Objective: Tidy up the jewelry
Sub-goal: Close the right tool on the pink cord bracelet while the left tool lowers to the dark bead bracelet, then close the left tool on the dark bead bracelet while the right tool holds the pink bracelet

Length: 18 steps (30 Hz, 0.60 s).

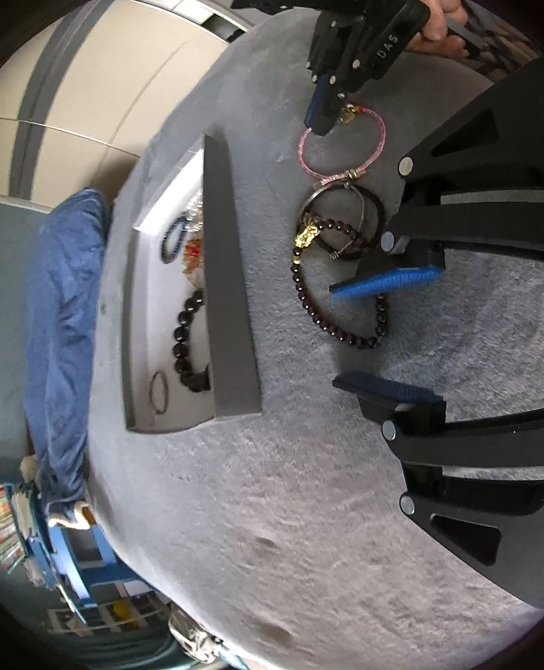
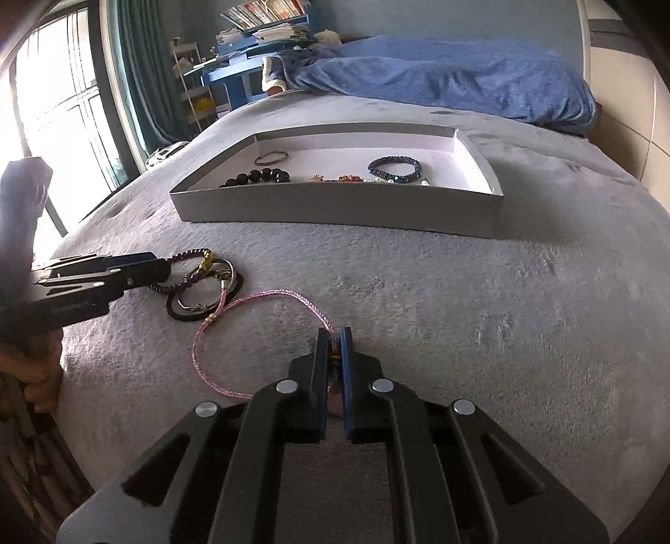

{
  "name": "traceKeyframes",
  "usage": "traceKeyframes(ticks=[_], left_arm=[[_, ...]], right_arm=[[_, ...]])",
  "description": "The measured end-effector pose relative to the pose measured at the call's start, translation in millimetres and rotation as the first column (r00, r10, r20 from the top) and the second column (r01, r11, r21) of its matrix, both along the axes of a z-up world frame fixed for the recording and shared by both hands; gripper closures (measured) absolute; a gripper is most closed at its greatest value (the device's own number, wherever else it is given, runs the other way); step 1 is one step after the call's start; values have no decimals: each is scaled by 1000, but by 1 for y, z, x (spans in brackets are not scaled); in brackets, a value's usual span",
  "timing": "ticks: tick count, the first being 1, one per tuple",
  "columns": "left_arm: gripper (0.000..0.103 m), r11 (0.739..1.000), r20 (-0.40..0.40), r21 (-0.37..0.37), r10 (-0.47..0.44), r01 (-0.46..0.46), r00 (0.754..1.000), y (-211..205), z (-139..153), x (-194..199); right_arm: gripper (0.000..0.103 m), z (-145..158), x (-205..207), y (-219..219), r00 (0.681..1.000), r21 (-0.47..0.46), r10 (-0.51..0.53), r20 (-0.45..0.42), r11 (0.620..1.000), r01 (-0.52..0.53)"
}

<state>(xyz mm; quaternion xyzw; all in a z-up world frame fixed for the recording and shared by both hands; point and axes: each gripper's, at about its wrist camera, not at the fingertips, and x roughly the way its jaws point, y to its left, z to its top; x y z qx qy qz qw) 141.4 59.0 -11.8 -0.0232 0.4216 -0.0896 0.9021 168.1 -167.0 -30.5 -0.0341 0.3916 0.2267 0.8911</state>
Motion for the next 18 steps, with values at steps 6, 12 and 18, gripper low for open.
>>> traceKeyframes(ticks=[6, 12, 18], left_arm=[[73, 1000, -18, -2, -31, 31, 999, -1, -3, 10], [97, 999, 24, 2, -47, 47, 999, -5, 3, 3], [97, 997, 99, -61, -34, 40, 994, -1, 26, -5]], right_arm=[[98, -3, 7, -3, 999, 28, -3, -33, 1000, 3], [98, 1, 4, -2, 1000, 27, -2, -9, 1000, 2], [98, 18, 2, -8, 999, 63, -21, 40, 998, 18]])
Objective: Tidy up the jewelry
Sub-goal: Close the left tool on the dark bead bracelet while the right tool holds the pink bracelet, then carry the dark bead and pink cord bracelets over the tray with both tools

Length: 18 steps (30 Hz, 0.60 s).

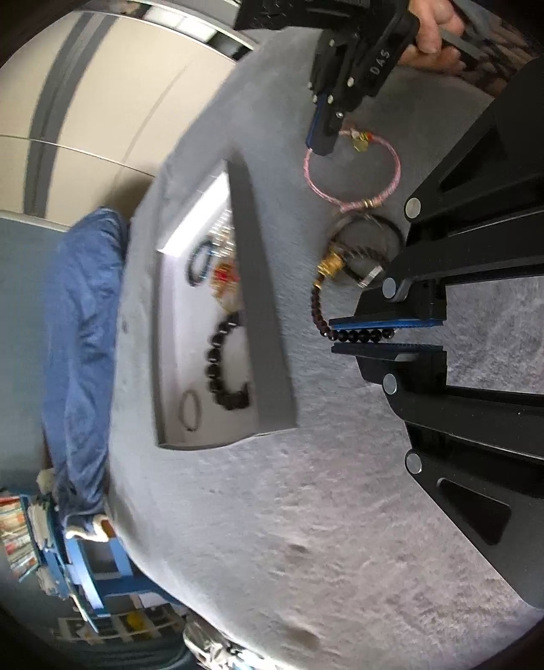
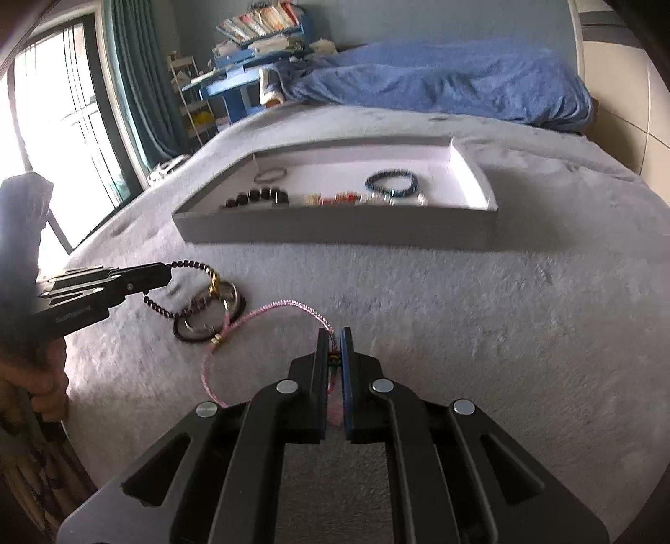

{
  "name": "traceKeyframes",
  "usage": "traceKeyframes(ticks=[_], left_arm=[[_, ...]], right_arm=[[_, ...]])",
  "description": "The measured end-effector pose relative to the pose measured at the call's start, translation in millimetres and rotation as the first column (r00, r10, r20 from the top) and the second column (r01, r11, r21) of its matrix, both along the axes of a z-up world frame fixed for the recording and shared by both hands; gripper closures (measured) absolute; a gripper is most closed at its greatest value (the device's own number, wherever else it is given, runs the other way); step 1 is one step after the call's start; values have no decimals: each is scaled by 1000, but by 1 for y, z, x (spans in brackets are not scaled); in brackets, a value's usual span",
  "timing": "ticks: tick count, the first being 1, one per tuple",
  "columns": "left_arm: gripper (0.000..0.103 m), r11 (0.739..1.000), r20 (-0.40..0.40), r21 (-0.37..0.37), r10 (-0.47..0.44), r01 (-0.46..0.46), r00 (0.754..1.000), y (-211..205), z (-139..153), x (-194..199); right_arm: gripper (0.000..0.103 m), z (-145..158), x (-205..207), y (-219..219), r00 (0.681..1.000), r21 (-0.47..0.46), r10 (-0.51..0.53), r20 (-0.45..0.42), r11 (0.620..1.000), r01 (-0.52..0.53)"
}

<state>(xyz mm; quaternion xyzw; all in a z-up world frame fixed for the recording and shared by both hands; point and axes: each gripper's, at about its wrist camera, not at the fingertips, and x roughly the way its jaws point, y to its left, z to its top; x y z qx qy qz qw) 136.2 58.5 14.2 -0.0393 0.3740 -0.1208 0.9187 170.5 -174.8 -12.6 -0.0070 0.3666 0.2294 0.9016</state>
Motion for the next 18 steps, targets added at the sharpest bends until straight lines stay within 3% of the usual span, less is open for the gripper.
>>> traceKeyframes(ticks=[4, 10, 18], left_arm=[[97, 999, 31, -42, -9, 10, 999, -2, 19, 2], [97, 999, 107, -39, -34, 38, 994, -12, 54, 6], [97, 998, 159, -16, -61, 65, 985, -16, 78, 24]], right_arm=[[98, 13, 4, -10, 999, 29, -27, 23, 999, 26], [98, 27, 13, -30, 996, 71, -75, 42, 995, 72], [98, 38, 24, -47, 993, 89, -102, 59, 991, 97]])
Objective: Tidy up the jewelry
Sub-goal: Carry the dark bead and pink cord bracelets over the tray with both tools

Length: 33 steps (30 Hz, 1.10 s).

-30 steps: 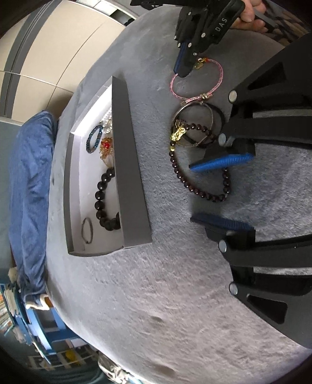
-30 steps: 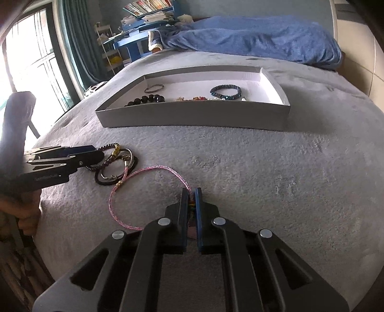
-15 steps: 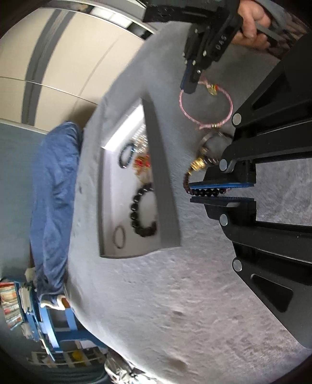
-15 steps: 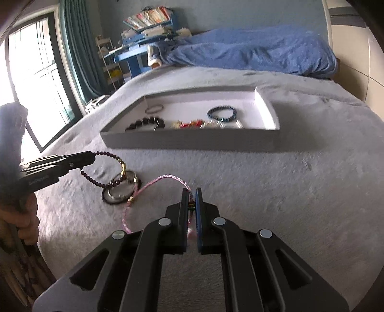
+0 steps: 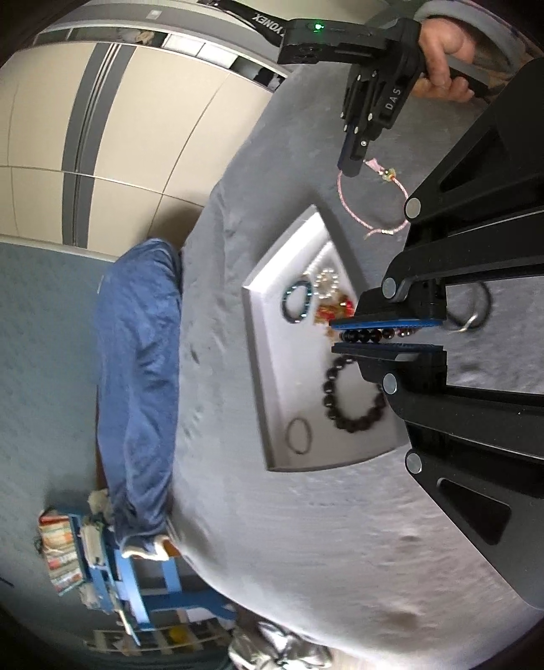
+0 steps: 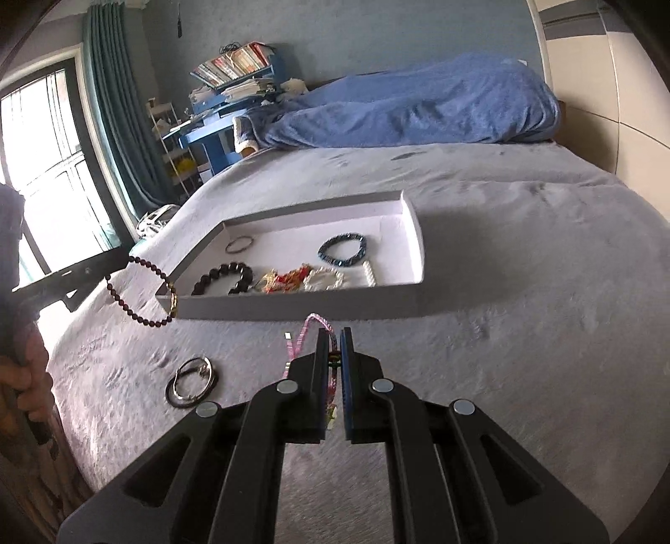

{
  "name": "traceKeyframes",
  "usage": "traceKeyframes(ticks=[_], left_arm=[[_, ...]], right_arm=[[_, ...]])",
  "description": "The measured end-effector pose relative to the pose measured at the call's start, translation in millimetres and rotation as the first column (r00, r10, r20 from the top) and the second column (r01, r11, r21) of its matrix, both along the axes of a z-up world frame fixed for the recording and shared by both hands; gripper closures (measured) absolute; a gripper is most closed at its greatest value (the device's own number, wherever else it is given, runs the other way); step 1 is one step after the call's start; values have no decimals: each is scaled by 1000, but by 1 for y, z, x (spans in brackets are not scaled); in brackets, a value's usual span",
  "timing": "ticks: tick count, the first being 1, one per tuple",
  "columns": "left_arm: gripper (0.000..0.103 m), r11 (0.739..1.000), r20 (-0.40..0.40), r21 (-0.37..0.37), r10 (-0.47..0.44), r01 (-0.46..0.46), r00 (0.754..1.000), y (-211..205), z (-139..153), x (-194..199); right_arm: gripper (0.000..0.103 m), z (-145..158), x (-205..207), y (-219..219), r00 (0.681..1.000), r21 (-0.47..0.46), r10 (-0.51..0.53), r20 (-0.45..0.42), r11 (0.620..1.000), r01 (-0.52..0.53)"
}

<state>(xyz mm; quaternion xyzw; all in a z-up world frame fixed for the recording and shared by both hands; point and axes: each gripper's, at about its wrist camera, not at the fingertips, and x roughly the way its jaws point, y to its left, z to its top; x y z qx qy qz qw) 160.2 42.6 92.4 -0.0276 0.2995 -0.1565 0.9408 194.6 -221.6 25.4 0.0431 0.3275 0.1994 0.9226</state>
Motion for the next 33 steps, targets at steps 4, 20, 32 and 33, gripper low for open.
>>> traceKeyframes(ticks=[4, 20, 32, 33], left_arm=[[97, 1000, 20, -4, -2, 2, 1000, 3, 6, 8], [97, 999, 22, -46, -23, 24, 999, 5, 4, 47], [97, 998, -9, -20, -58, 58, 998, -18, -11, 94], [97, 998, -11, -10, -66, 66, 998, -21, -13, 99]], right_arm=[[98, 3, 8, -6, 1000, -1, -8, 9, 1000, 8], [98, 51, 38, 24, 993, -21, 48, 109, 999, -46], [98, 39, 95, 53, 996, -55, 70, 61, 996, -67], [98, 36, 100, 55, 996, -59, 70, 52, 996, -67]])
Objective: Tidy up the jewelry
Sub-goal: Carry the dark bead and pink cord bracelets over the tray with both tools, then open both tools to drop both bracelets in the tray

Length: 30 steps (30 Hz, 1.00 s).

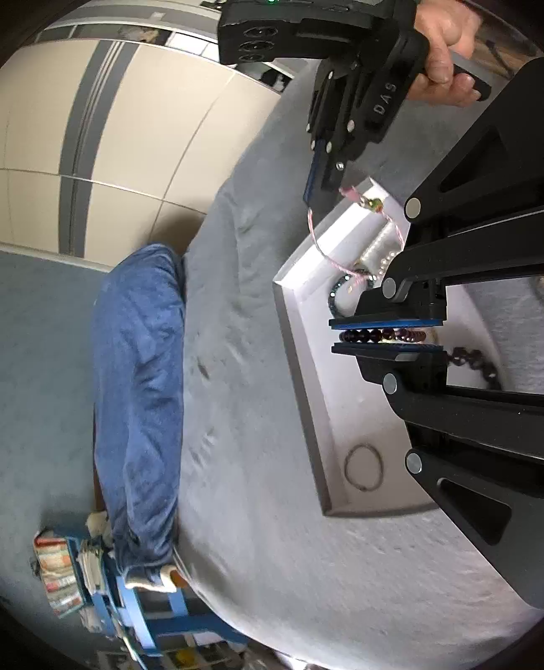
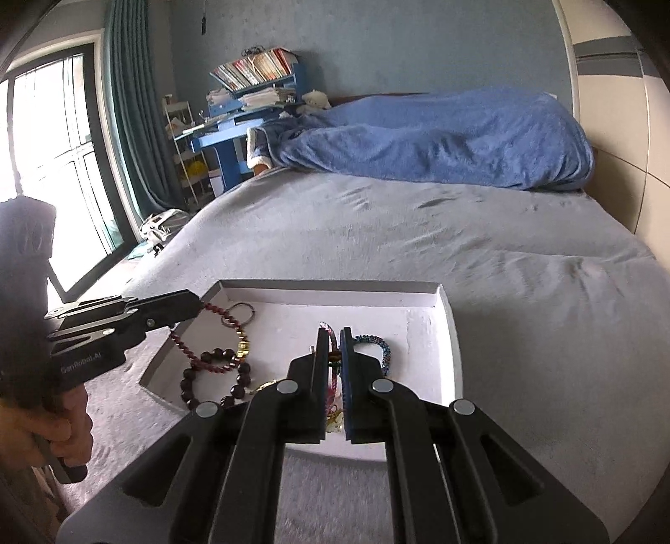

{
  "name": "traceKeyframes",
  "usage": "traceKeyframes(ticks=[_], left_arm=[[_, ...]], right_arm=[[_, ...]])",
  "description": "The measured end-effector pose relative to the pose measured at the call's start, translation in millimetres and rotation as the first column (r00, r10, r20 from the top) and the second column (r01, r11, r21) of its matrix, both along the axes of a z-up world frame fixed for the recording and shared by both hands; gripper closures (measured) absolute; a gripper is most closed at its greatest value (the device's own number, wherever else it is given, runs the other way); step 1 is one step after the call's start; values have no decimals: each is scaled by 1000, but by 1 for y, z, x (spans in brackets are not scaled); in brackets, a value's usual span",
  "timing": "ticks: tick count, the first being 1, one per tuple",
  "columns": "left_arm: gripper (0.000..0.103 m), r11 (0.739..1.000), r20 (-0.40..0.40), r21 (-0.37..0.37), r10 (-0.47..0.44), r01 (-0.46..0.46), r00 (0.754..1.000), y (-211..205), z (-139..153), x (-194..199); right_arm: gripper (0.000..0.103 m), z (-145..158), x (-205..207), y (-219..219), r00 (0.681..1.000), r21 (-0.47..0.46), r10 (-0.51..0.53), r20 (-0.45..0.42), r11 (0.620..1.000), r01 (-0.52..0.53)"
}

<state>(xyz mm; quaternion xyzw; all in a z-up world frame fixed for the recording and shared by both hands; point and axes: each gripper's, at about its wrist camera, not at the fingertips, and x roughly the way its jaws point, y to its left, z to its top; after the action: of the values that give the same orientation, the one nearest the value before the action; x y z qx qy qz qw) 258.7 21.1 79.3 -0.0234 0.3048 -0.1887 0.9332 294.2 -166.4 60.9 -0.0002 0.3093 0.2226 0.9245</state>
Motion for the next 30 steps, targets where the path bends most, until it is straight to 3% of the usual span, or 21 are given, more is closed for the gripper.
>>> traceKeyframes(ticks=[9, 23, 26, 27, 28, 30], left_arm=[[97, 999, -52, 49, -16, 18, 999, -19, -28, 33], [97, 987, -138, 159, 56, -34, 989, -16, -57, 43], [72, 984, -126, 172, 67, -45, 990, -16, -55, 39], [63, 986, -113, 163, 65, -46, 991, -15, -53, 37], [59, 986, -108, 160, 64, -46, 992, -15, -51, 36], [54, 986, -98, 160, 64, -48, 993, -14, -47, 33]], right_arm=[[98, -36, 28, 4, 996, -48, -26, -86, 999, 22], [96, -58, 34, -1, 987, -77, -60, -150, 996, 49], [88, -55, 34, -2, 987, -68, -66, -146, 996, 56], [75, -55, 34, -3, 987, -61, -69, -145, 996, 61], [66, -53, 32, -4, 988, -51, -72, -137, 997, 66], [65, -50, 30, -5, 989, -45, -74, -127, 997, 69]])
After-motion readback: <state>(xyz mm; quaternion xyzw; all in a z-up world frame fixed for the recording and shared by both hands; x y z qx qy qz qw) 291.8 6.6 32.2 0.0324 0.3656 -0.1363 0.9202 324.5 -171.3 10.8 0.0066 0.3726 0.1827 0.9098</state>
